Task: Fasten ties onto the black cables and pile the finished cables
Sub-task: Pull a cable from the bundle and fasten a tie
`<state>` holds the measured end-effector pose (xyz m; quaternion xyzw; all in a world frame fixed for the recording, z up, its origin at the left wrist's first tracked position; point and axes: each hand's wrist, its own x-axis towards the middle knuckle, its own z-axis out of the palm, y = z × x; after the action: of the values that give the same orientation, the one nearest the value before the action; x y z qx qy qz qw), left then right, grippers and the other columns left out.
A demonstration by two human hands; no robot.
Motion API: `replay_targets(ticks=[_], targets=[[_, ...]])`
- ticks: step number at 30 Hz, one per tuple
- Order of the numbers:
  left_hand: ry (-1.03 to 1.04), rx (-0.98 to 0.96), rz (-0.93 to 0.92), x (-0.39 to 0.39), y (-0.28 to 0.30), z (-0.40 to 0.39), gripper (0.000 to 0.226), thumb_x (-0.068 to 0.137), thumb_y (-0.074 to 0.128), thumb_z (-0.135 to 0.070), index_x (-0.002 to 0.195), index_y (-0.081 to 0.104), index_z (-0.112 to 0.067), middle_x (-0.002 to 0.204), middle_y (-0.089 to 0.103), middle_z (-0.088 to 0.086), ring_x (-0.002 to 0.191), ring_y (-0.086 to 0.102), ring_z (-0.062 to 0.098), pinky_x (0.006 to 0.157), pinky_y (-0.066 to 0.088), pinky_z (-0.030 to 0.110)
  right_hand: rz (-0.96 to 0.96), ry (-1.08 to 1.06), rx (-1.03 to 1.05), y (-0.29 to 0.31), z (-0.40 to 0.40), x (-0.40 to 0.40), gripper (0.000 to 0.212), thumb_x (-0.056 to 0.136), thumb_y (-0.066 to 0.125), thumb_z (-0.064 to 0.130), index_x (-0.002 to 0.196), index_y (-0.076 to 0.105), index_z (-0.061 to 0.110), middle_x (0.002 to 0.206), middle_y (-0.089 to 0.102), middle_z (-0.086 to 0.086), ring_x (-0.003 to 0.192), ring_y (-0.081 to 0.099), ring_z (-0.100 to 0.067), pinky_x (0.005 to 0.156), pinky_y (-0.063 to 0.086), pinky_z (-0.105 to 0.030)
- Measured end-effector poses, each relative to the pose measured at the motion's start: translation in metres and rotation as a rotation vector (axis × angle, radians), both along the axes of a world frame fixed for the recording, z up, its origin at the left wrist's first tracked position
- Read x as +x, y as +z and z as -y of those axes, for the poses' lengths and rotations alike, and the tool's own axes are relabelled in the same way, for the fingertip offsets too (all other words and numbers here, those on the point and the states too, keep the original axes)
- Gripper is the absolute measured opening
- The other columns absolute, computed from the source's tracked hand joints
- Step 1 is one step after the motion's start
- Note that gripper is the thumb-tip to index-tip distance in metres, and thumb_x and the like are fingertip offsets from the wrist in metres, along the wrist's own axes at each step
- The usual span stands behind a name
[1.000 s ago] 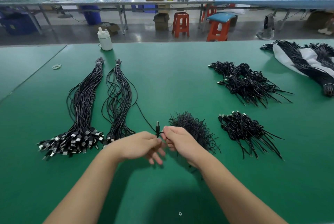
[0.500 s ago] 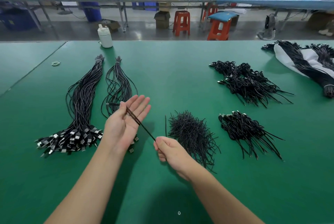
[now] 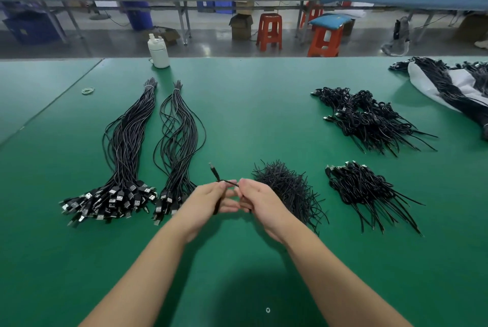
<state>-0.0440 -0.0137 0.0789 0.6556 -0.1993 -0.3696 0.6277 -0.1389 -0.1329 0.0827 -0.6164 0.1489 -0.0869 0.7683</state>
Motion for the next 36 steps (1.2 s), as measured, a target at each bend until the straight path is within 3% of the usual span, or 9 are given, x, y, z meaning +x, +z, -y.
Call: replay_targets(ticks=[3,6,8,12,18,24,28,31,36], targets=[[0.264,-0.275,-0.289,-0.009,-0.002,0.019,0.040,0.109,0.028,-0.020,0.126,0.054,0.005,0.118,0.068,0.023,0.110,0.068,0.027,0.098,0.052,0.039,-0.073,0.066,-0.171,-0.003,-0.005,-0.003,0.040,0.108,0.039,0.021,0.069,0.051,0.018,0.059,0.036,0.004,0.056,0.029,-0.011,0.056,0.022,-0.030],[0.341,-0.483,-0.538,-0.006,0.011,0.031,0.044,0.109,0.025,-0.025,0.119,0.055,0.006,0.106,0.073,0.020,0.099,0.072,0.026,0.081,0.058,0.033,-0.100,0.049,-0.155,-0.009,-0.010,-0.002,0.039,0.107,0.040,0.022,0.070,0.048,0.017,0.061,0.030,-0.001,0.057,0.025,-0.014,0.057,0.016,-0.035],[0.354,-0.520,-0.540,0.004,0.022,0.029,0.041,0.109,0.027,-0.025,0.109,0.058,0.002,0.084,0.074,0.011,0.073,0.073,0.017,0.061,0.057,0.025,-0.104,0.048,-0.164,-0.012,-0.010,0.001,0.039,0.107,0.040,0.022,0.069,0.048,0.018,0.059,0.028,-0.001,0.056,0.023,-0.015,0.059,0.012,-0.040],[0.247,-0.572,-0.495,0.024,0.038,0.015,0.032,0.106,0.035,-0.023,0.107,0.060,-0.002,0.065,0.054,-0.003,0.040,0.032,0.006,0.039,0.030,0.019,-0.132,0.049,-0.220,-0.016,-0.002,0.002,0.037,0.106,0.042,0.023,0.070,0.048,0.019,0.058,0.031,0.006,0.057,0.026,-0.013,0.057,0.020,-0.034],[-0.489,-0.154,0.037,0.029,0.036,-0.017,0.038,0.102,0.042,-0.022,0.114,0.064,0.007,0.068,0.066,0.004,0.043,0.032,0.011,0.052,0.026,0.027,-0.099,-0.015,-0.203,0.001,0.014,0.014,0.040,0.107,0.042,0.023,0.073,0.060,0.010,0.057,0.043,0.011,0.057,0.034,-0.009,0.061,0.028,-0.030],[-0.731,0.313,0.415,0.028,0.038,-0.013,0.033,0.106,0.037,-0.030,0.115,0.065,-0.015,0.085,0.076,-0.009,0.050,0.049,0.012,0.068,0.040,0.032,-0.112,-0.023,-0.485,0.019,0.019,0.015,0.043,0.106,0.042,0.029,0.064,0.042,0.023,0.053,0.038,0.018,0.054,0.033,-0.003,0.060,0.027,-0.028],[-0.252,0.239,0.430,0.023,0.021,-0.003,0.033,0.108,0.035,-0.018,0.125,0.060,-0.007,0.103,0.076,0.002,0.073,0.071,0.017,0.066,0.050,0.032,-0.073,-0.054,-0.482,0.030,0.026,0.011,0.042,0.107,0.041,0.030,0.065,0.041,0.022,0.058,0.037,0.015,0.057,0.031,-0.007,0.062,0.026,-0.031],[0.081,-0.142,0.081,0.016,0.011,0.008,0.033,0.108,0.034,-0.014,0.124,0.059,0.001,0.113,0.073,0.015,0.102,0.072,0.023,0.079,0.058,0.028,-0.042,0.010,-0.596,0.033,0.018,0.007,0.040,0.107,0.041,0.023,0.067,0.044,0.023,0.052,0.046,0.021,0.053,0.036,0.002,0.057,0.029,-0.020],[0.261,-0.547,-0.392,0.012,0.026,0.021,0.041,0.109,0.026,-0.022,0.116,0.056,0.004,0.112,0.072,0.018,0.108,0.069,0.028,0.083,0.060,0.033,-0.086,0.057,-0.686,0.019,0.010,0.005,0.036,0.105,0.043,0.018,0.070,0.048,0.020,0.060,0.041,0.010,0.056,0.035,-0.002,0.058,0.031,-0.020]])
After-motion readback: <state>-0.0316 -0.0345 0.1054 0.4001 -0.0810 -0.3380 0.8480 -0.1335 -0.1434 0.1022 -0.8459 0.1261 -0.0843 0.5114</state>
